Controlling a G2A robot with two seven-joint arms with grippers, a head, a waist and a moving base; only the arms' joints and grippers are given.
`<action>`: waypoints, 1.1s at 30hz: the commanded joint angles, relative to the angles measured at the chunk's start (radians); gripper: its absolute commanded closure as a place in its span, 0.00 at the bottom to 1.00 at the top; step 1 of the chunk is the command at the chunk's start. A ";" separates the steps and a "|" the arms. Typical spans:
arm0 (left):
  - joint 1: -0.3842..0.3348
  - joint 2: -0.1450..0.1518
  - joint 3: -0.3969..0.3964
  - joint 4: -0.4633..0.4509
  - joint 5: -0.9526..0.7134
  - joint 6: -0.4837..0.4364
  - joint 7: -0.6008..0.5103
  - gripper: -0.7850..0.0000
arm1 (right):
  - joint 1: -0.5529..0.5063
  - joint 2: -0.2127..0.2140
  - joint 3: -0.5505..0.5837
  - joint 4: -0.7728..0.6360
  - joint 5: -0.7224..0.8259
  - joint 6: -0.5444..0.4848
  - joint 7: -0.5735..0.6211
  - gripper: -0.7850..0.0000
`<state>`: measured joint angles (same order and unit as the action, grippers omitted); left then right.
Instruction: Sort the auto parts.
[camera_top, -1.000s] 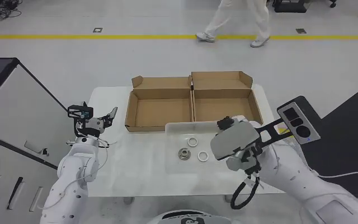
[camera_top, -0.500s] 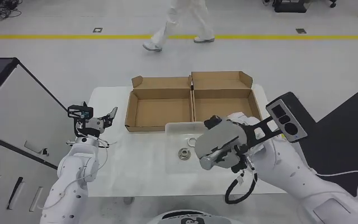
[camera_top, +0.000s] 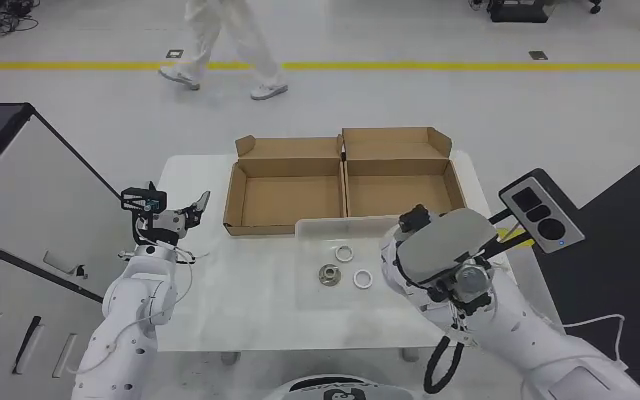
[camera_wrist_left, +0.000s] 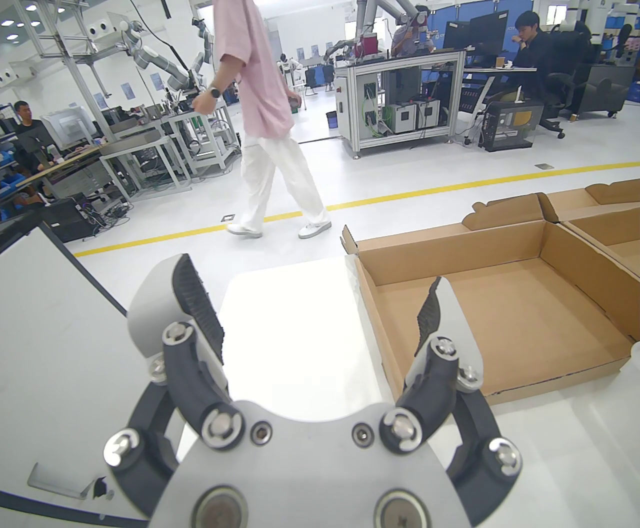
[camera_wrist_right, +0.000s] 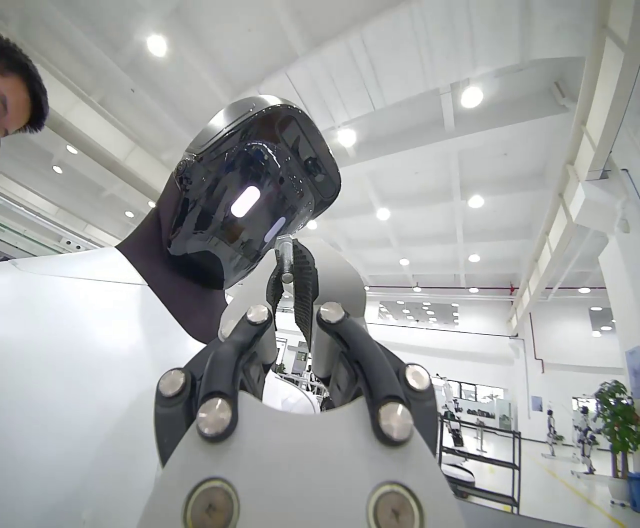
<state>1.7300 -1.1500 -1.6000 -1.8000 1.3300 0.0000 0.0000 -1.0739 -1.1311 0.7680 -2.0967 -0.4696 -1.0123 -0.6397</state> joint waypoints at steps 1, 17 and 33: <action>0.000 0.000 0.000 0.000 0.000 0.000 0.000 0.00 | 0.000 0.000 0.000 0.000 0.000 0.000 0.001 1.00; 0.000 0.000 0.000 0.000 0.000 0.000 0.000 0.00 | 0.000 0.000 0.000 0.000 0.000 0.000 0.001 1.00; 0.000 0.000 0.000 0.000 0.000 0.000 0.000 0.00 | -0.029 0.005 0.048 -0.002 0.014 0.011 0.063 1.00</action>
<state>1.7300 -1.1500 -1.6000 -1.8000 1.3300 0.0000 0.0000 -1.0945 -1.1292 0.7952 -2.1020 -0.4577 -0.9925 -0.5977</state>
